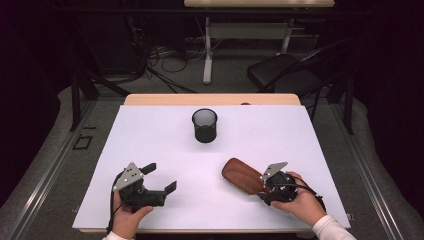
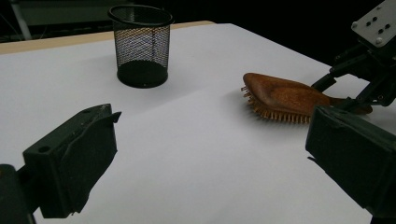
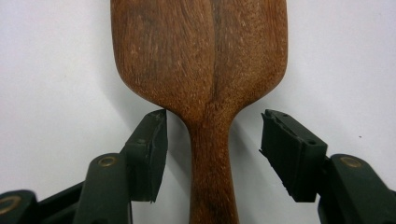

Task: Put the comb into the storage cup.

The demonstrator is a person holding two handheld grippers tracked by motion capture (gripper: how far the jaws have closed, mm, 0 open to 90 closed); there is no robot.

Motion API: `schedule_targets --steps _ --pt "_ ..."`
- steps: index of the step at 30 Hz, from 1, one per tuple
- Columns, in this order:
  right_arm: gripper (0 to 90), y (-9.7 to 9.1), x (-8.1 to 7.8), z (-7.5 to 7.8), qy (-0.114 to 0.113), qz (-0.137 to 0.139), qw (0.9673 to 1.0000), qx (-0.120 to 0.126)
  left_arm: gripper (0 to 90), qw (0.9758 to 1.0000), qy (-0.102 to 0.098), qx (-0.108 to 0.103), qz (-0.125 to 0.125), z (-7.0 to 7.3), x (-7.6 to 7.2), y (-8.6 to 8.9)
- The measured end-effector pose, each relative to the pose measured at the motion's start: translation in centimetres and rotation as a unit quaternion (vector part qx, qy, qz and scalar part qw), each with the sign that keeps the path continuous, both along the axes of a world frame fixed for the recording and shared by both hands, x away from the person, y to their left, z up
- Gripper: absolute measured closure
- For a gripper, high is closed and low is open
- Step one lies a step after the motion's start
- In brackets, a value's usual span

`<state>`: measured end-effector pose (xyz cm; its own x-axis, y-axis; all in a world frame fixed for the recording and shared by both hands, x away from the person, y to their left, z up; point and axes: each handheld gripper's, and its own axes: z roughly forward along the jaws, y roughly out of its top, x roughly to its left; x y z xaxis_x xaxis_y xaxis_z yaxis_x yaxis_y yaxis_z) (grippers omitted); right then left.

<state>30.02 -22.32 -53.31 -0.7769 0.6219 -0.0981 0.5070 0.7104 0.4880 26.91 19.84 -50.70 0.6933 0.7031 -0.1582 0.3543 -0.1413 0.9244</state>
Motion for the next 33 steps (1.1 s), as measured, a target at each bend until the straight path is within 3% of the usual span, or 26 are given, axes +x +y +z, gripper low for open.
schedule_targets --steps 33 --pt "54.5 0.11 0.59 -0.28 0.022 0.000 0.9997 -0.008 1.8 1.0000 0.001 0.002 -0.002 -0.05 0.02 -0.07"
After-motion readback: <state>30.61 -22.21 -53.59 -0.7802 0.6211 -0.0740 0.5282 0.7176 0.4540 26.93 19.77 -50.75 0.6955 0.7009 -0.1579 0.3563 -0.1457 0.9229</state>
